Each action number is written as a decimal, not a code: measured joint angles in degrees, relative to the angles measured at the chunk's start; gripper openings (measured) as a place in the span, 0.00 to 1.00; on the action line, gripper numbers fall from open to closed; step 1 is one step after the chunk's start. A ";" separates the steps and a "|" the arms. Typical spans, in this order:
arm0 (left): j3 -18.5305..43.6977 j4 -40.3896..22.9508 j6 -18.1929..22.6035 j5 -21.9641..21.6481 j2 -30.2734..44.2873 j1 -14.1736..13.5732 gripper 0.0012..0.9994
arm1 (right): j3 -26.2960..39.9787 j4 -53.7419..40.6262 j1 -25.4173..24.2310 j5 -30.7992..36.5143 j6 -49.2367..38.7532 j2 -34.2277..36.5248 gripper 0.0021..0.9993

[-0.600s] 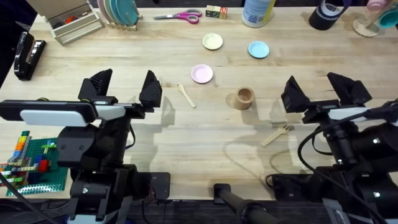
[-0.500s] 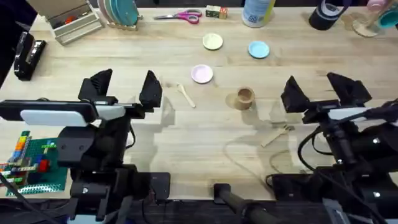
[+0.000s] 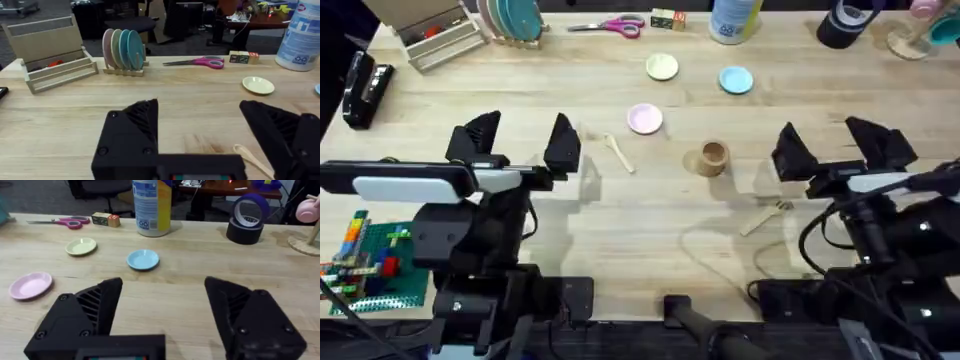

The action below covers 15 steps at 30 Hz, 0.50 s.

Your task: Pick up a utensil and set it on the pink plate, then put the other utensil in the container.

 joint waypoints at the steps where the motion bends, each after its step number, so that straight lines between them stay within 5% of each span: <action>1: 0.00 0.00 0.00 0.01 0.00 0.00 1.00 | 0.00 -0.01 0.00 0.00 0.00 0.00 1.00; 15: 0.34 -0.03 2.52 0.02 0.00 0.00 1.00 | 1.39 -2.35 0.00 -0.04 -0.92 0.00 1.00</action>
